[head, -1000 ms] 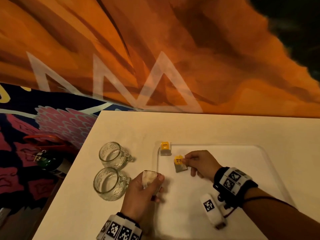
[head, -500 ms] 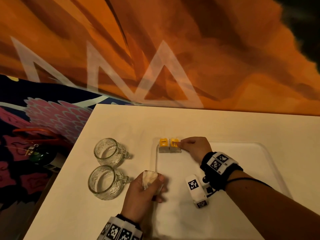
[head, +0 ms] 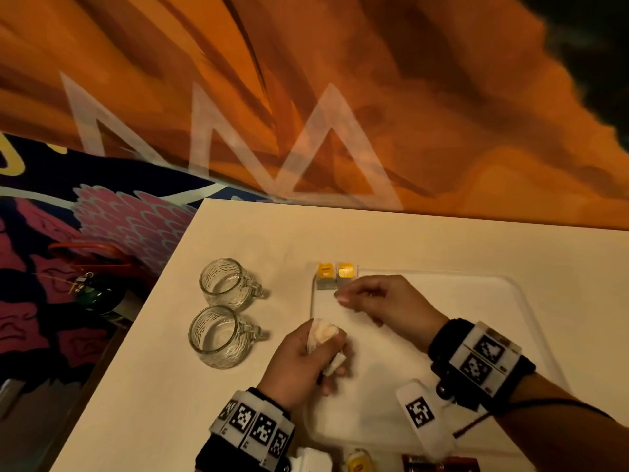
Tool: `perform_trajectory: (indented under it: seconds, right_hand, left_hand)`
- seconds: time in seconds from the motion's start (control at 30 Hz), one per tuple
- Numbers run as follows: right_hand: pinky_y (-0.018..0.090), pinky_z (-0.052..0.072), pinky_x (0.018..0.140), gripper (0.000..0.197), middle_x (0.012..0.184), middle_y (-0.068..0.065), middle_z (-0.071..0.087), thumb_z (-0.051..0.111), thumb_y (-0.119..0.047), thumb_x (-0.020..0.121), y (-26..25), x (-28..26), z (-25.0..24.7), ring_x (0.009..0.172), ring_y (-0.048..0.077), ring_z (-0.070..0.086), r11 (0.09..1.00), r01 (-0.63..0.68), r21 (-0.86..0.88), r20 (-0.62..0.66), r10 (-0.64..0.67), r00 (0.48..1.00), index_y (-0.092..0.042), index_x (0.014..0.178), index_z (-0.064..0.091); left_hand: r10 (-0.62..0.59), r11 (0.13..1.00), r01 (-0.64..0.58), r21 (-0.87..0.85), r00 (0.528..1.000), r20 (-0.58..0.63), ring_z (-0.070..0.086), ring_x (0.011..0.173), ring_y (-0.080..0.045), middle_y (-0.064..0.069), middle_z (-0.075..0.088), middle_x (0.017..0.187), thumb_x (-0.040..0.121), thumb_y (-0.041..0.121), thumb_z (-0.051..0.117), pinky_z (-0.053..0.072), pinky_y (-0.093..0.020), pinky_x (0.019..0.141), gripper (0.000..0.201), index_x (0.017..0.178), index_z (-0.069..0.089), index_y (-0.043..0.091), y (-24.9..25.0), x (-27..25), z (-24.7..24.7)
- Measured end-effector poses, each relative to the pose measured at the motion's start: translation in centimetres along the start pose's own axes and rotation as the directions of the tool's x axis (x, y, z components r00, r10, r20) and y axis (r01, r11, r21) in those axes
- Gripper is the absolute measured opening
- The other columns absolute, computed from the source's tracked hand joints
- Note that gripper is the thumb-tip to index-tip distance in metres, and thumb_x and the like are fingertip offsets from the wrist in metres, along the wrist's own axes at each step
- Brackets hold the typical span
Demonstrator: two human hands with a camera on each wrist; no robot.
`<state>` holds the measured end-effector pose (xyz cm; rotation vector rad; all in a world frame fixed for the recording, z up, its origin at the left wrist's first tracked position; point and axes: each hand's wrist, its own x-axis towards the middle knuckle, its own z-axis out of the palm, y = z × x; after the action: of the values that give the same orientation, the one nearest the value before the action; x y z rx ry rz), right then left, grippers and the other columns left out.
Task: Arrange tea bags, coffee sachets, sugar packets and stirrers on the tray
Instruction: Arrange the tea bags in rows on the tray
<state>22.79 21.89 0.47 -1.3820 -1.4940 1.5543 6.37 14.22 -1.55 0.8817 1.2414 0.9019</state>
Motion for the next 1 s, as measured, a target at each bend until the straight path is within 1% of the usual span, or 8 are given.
perform_trajectory:
  seconds: [0.13,0.33,0.4,0.53,0.67,0.77,0.9,1.0]
  right_hand:
    - [0.012,0.038,0.058,0.013,0.077,0.005,0.066,0.077,-0.021,0.079,-0.3,-2.4,0.5,0.056,-0.001,0.047,0.993,0.072,-0.098,0.121,-0.060,0.991,-0.016,0.091,0.078]
    - [0.020,0.044,0.070,0.007,0.090,0.007,0.068,0.078,-0.019,0.078,-0.3,-4.3,-0.1,0.070,0.014,0.052,0.979,0.157,-0.128,0.107,-0.144,0.984,-0.018,0.085,0.077]
    - [0.020,0.045,0.064,0.003,0.085,0.007,0.069,0.076,-0.016,0.080,-0.9,-4.8,-0.6,0.070,0.015,0.054,0.981,0.181,-0.073,0.071,-0.176,0.982,-0.017,0.083,0.076]
    - [0.022,0.045,0.049,0.005,0.069,0.015,0.068,0.068,-0.008,0.086,-2.7,-5.8,-2.5,0.045,0.014,0.052,0.979,0.204,-0.024,0.037,-0.203,0.978,-0.005,0.088,0.071]
    - [0.028,0.055,0.065,0.004,0.080,0.013,0.072,0.068,-0.006,0.086,-4.0,-6.9,-4.0,0.058,0.020,0.067,0.955,0.255,-0.149,0.131,-0.237,0.963,-0.005,0.088,0.071]
    - [0.025,0.055,0.075,0.005,0.081,0.008,0.074,0.070,-0.008,0.085,-4.4,-7.6,-4.3,0.071,0.019,0.072,0.918,0.291,-0.268,0.226,-0.234,0.946,-0.007,0.089,0.073]
    - [0.020,0.053,0.076,0.007,0.077,0.005,0.075,0.072,-0.008,0.084,-5.3,-8.5,-3.9,0.074,0.015,0.073,0.899,0.356,-0.254,0.335,-0.264,0.905,-0.006,0.090,0.074]
    - [0.021,0.054,0.077,0.007,0.077,0.003,0.075,0.072,-0.008,0.084,-5.7,-8.8,-3.7,0.075,0.016,0.073,0.901,0.372,-0.224,0.369,-0.275,0.888,-0.009,0.090,0.074]
  left_hand:
    - [0.002,0.997,-0.006,0.082,0.999,0.043,0.062,0.054,-0.013,-0.003,0.068,0.070,0.090,0.009,0.061,0.041,-0.021,0.039,0.007,0.097,0.061,0.006,0.3,-0.5,1.1]
    - [0.004,0.987,-0.011,0.160,0.999,0.046,0.061,0.056,-0.013,-0.008,0.066,0.075,0.080,0.025,0.071,0.042,-0.023,0.044,0.026,0.096,0.064,0.006,0.4,-1.5,1.4]
    - [0.002,0.988,-0.010,0.153,0.998,0.055,0.057,0.049,-0.013,-0.005,0.063,0.068,0.085,0.024,0.070,0.037,-0.022,0.041,0.021,0.090,0.062,0.005,0.7,-2.0,1.2]
    - [-0.003,0.994,-0.003,0.109,0.998,0.058,0.051,0.042,-0.015,-0.005,0.058,0.061,0.078,0.037,0.068,0.028,-0.018,0.038,0.027,0.073,0.056,0.013,1.0,-2.9,0.4]
    - [0.072,0.990,-0.070,0.121,0.997,-0.013,0.052,0.046,-0.018,-0.002,0.059,0.059,0.089,0.036,0.057,0.029,-0.020,0.040,0.033,0.073,0.057,0.008,2.0,-3.2,-0.9]
    - [0.168,0.976,-0.163,0.146,0.986,-0.023,0.052,0.048,-0.013,0.003,0.058,0.055,0.090,0.027,0.058,0.032,-0.021,0.043,0.024,0.083,0.067,0.006,3.1,-2.9,-1.4]
    - [0.151,0.971,-0.178,0.160,0.975,0.164,0.056,0.056,-0.013,0.005,0.058,0.057,0.089,0.021,0.061,0.037,-0.021,0.048,0.024,0.110,0.070,0.015,4.4,-2.8,-0.3]
    - [0.095,0.981,-0.144,0.127,0.940,0.329,0.061,0.057,-0.010,0.003,0.068,0.069,0.086,0.022,0.060,0.038,-0.019,0.048,0.024,0.108,0.067,0.017,4.5,-3.2,0.7]
